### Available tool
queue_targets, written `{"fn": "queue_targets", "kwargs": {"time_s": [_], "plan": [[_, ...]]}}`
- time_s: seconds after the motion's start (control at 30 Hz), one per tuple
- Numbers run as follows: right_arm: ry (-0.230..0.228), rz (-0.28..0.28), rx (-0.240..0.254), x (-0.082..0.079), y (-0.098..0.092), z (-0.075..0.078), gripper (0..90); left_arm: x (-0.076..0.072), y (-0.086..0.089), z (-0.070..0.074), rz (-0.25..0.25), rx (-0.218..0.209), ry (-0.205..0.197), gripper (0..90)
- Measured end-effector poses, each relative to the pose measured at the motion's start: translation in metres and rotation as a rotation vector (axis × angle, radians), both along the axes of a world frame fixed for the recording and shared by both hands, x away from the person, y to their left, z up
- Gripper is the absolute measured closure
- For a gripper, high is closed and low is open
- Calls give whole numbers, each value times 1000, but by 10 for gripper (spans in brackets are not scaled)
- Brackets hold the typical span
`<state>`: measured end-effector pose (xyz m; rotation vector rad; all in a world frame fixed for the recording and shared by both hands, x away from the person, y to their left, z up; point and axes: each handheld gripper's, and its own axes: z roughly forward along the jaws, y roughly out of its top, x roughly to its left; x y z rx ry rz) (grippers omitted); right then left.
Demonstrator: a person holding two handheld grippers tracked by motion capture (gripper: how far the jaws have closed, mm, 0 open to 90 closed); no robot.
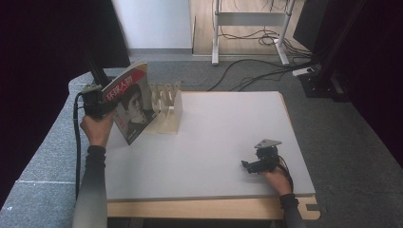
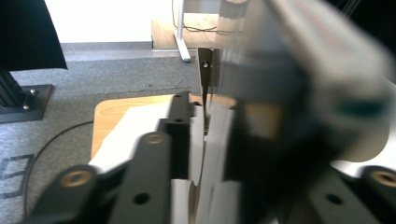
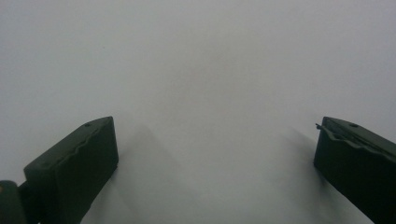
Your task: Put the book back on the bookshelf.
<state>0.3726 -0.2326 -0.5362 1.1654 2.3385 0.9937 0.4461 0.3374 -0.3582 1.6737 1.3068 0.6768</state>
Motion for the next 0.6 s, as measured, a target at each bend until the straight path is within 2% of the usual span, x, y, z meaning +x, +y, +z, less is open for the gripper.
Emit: {"fn": "queue_targets", "kwargs": {"time_s": [0.17, 0.27, 0.43, 0.6], "plan": [[-1, 1, -2, 0, 0, 0, 0, -6, 5, 2, -18, 21, -18, 467], [-1, 0, -1, 0, 0, 0, 0, -10, 7, 2, -25, 27, -13, 354], [-1, 2, -1, 0, 0, 0, 0, -18, 9, 3, -52, 30, -11, 259], [1, 3, -2, 0, 0, 0, 0, -27, 13, 4, -94, 8, -4, 180]]}}
